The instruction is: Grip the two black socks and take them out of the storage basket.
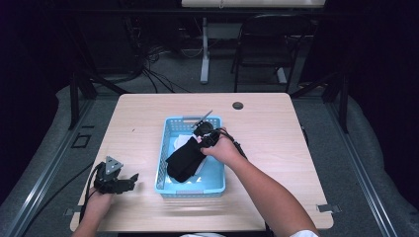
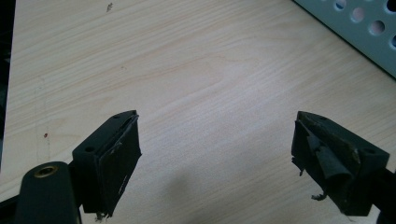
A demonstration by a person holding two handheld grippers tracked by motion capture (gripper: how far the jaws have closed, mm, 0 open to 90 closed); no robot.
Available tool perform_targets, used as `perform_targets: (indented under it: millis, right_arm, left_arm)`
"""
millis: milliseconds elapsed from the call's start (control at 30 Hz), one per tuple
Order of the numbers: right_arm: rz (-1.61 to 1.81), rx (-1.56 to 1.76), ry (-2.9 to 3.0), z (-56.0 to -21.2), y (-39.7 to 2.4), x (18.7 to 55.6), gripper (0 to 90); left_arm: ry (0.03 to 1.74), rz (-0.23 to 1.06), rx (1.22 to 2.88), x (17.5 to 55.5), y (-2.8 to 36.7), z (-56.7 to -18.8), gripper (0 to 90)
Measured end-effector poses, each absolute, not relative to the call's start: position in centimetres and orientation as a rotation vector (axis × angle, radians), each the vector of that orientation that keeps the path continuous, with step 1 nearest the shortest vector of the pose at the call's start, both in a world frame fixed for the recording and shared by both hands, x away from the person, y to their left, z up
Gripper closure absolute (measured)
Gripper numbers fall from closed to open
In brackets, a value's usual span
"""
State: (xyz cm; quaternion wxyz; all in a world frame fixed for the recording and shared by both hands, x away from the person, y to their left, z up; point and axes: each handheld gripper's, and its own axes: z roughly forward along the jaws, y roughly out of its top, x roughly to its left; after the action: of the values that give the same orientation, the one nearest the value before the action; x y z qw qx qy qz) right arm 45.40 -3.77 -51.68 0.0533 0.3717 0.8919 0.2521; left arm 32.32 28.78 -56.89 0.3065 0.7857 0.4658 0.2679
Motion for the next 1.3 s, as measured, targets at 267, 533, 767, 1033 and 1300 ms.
perform_targets:
  millis: [267, 533, 767, 1033, 1300]
  right_arm:
    - [0.8, 1.083, 2.702, -50.8, -4.0, 45.0, 87.0]
    - [0.878, 1.01, 2.674, -48.7, -3.8, 43.8, 87.7]
    - [0.984, 0.918, 2.651, -45.4, -3.4, 42.2, 88.1]
    - [1.035, 0.848, 2.602, -41.8, -3.3, 41.1, 88.3]
    - [1.085, 0.818, 2.536, -38.5, -4.4, 40.3, 88.5]
  left_arm:
    - [1.231, 0.71, 2.081, 32.3, 28.8, -56.9, 15.5]
    - [1.232, 0.707, 2.082, 32.4, 28.8, -56.9, 15.5]
    - [1.233, 0.709, 2.081, 32.3, 28.7, -56.9, 15.5]
    - [1.232, 0.708, 2.079, 32.3, 28.8, -56.9, 15.5]
    - [1.232, 0.711, 2.079, 32.3, 28.7, -56.9, 15.6]
